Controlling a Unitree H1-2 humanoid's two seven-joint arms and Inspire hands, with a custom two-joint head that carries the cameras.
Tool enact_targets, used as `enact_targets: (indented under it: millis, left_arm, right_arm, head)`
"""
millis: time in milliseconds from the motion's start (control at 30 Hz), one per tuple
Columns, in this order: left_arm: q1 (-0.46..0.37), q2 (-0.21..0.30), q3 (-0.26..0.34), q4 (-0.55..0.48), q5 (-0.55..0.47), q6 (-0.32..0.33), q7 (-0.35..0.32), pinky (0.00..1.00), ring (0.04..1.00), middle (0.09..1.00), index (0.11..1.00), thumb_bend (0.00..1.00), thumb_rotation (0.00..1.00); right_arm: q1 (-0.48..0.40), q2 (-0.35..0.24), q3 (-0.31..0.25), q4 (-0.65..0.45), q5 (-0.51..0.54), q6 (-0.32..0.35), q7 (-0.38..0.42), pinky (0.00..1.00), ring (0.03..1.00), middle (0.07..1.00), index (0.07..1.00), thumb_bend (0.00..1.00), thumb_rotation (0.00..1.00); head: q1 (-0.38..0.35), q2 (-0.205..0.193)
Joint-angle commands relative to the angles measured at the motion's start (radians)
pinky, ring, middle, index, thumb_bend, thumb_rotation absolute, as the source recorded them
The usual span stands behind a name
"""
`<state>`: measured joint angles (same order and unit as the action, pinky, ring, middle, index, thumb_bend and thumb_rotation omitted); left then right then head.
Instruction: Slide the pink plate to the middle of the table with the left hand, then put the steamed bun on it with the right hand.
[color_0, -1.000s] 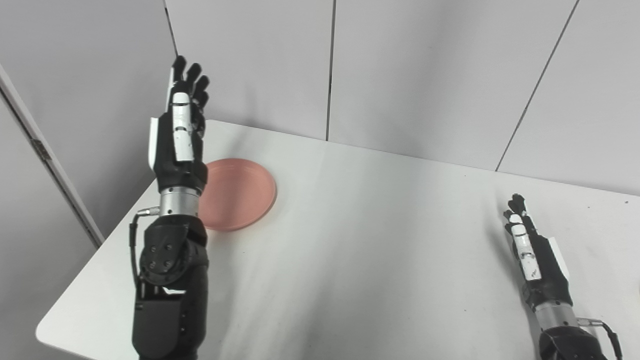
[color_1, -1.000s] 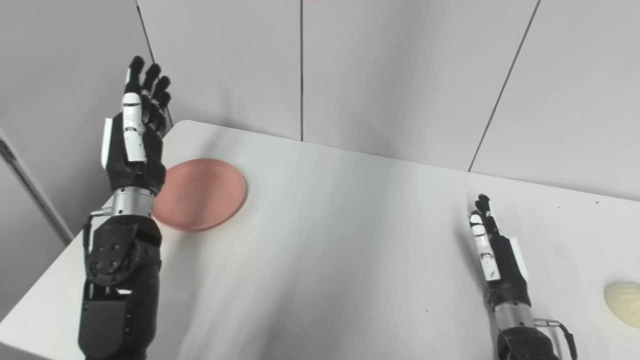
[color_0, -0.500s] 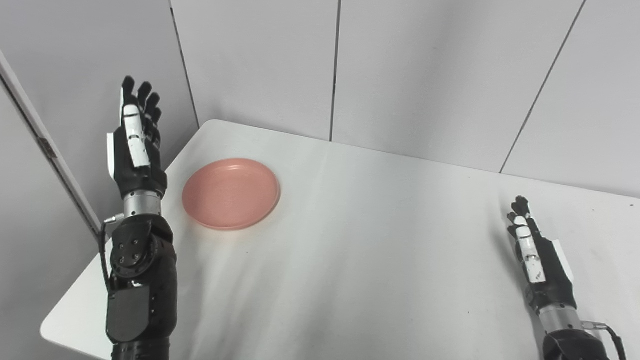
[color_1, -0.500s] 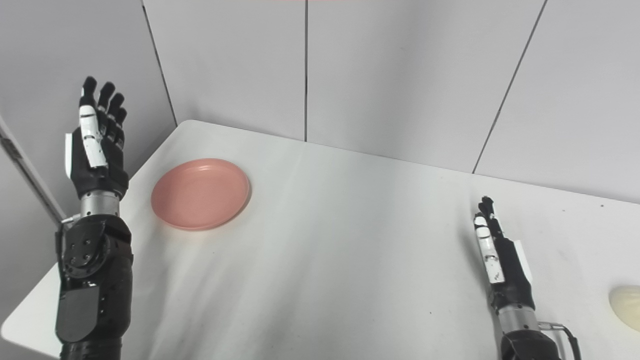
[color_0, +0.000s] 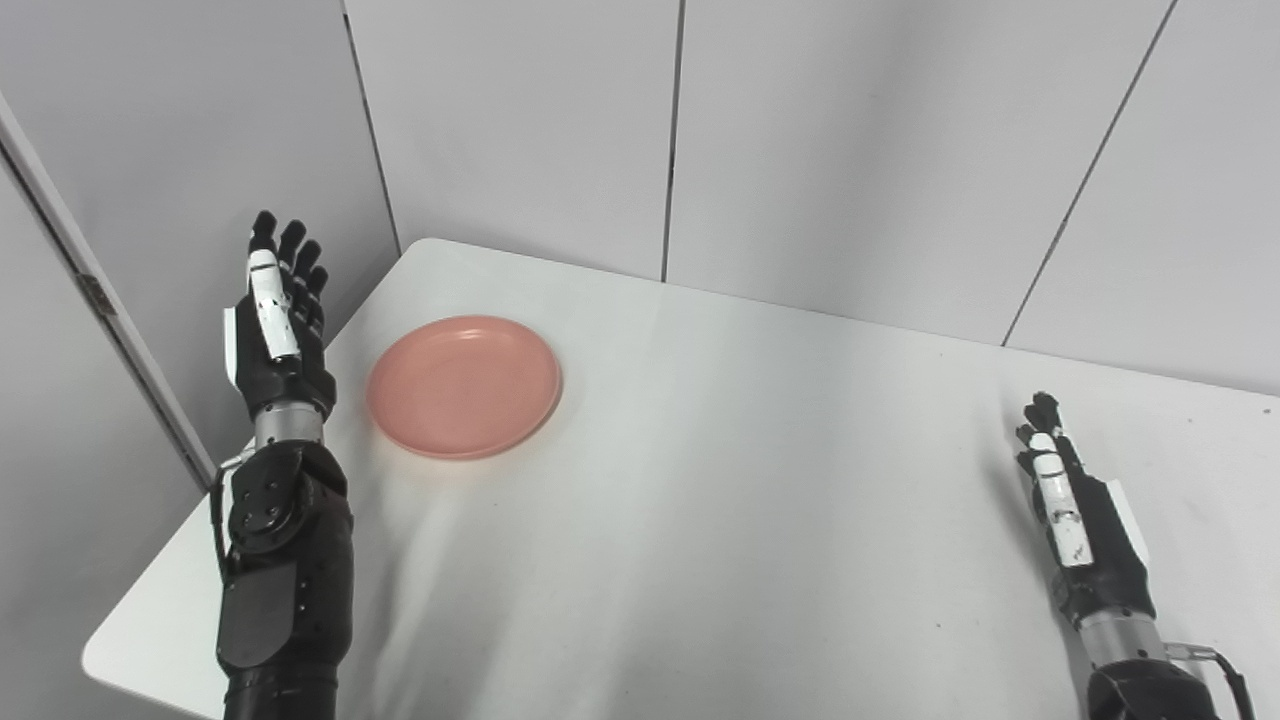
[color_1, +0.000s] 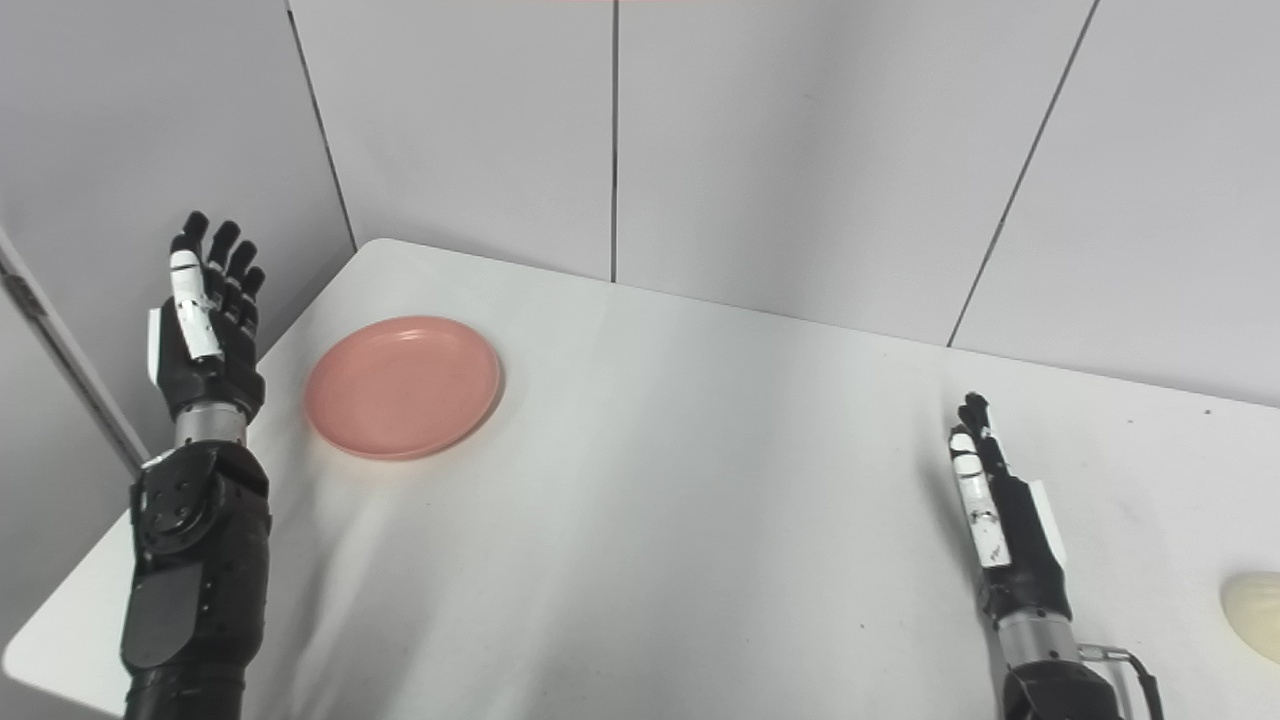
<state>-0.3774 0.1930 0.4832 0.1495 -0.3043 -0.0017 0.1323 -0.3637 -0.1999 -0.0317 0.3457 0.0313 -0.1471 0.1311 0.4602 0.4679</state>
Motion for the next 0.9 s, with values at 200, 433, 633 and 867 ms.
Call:
enact_targets:
  millis: [200,433,633,867]
  left_arm:
    - [-0.044,0.039,0.009,0.069,-0.043,-0.017,0.002,1.0,0.97,0.961,0.972,0.44,1.0]
    - [-0.048,0.05,0.02,0.132,-0.048,-0.026,0.008,1.0,0.957,0.958,0.971,0.43,1.0]
    - [-0.052,0.055,0.023,0.181,-0.063,-0.025,0.002,0.99,0.952,0.96,0.974,0.43,1.0]
    - [-0.051,0.053,0.01,0.212,-0.077,-0.015,-0.005,0.99,0.943,0.949,0.967,0.43,1.0]
  right_arm:
    - [0.015,0.0,-0.007,0.013,0.005,-0.027,-0.005,1.0,0.998,1.0,1.0,0.14,1.0]
    - [0.018,-0.001,-0.004,-0.002,-0.001,-0.015,-0.006,1.0,0.994,1.0,1.0,0.15,1.0]
    - [0.018,0.005,-0.008,-0.006,0.007,-0.011,-0.008,1.0,0.994,1.0,1.0,0.14,1.0]
    - [0.022,0.003,-0.004,-0.021,0.001,-0.001,-0.007,1.0,0.997,1.0,1.0,0.13,1.0]
  head:
    - [-0.002,0.005]
    - [-0.003,0.005]
    - [-0.003,0.004]
    - [-0.004,0.009]
